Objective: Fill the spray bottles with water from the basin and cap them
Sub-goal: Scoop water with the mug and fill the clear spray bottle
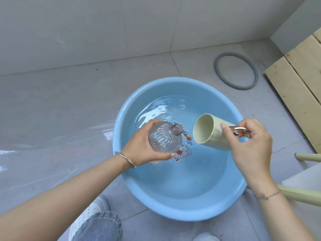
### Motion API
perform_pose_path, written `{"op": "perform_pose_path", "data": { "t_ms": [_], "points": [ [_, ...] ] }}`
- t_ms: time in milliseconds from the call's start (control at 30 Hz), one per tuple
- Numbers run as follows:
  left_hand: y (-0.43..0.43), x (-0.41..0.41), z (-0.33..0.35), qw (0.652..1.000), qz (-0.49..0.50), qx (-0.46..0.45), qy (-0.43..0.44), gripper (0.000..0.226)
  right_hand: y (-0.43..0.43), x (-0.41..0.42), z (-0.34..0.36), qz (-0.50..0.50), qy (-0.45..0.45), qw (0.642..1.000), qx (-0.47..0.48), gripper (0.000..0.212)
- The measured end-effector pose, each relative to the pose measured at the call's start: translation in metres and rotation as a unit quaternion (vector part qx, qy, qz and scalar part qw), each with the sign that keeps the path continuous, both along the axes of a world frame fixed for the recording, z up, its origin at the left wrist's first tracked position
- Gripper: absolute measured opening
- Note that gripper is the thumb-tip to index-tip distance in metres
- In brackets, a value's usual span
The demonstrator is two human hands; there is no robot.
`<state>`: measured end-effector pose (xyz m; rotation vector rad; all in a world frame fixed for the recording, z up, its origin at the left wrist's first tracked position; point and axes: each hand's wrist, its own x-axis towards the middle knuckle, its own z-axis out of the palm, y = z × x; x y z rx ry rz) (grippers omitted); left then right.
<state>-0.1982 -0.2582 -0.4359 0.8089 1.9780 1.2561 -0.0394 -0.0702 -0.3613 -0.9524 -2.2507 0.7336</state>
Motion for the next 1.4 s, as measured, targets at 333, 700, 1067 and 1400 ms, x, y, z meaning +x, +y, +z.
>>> {"op": "perform_pose_path", "data": {
  "t_ms": [333,700,1067,1400],
  "points": [
    [0.001,0.000,0.000,1.000,0.009,-0.001,0.002,0.086,-0.005,0.005,-0.043,0.046,-0.090,0.994,0.030,0.043],
    [0.001,0.000,0.001,1.000,0.019,-0.002,0.002,0.087,-0.007,0.005,-0.056,0.042,-0.100,0.994,0.011,0.041],
    [0.001,0.000,0.002,1.000,0.016,0.000,0.004,0.088,0.000,0.004,-0.019,-0.086,0.138,0.950,-0.266,0.044],
    [0.000,-0.001,0.001,1.000,0.014,0.001,0.004,0.088,-0.012,-0.011,0.030,-0.043,0.238,0.935,-0.259,0.042]
  ]
}}
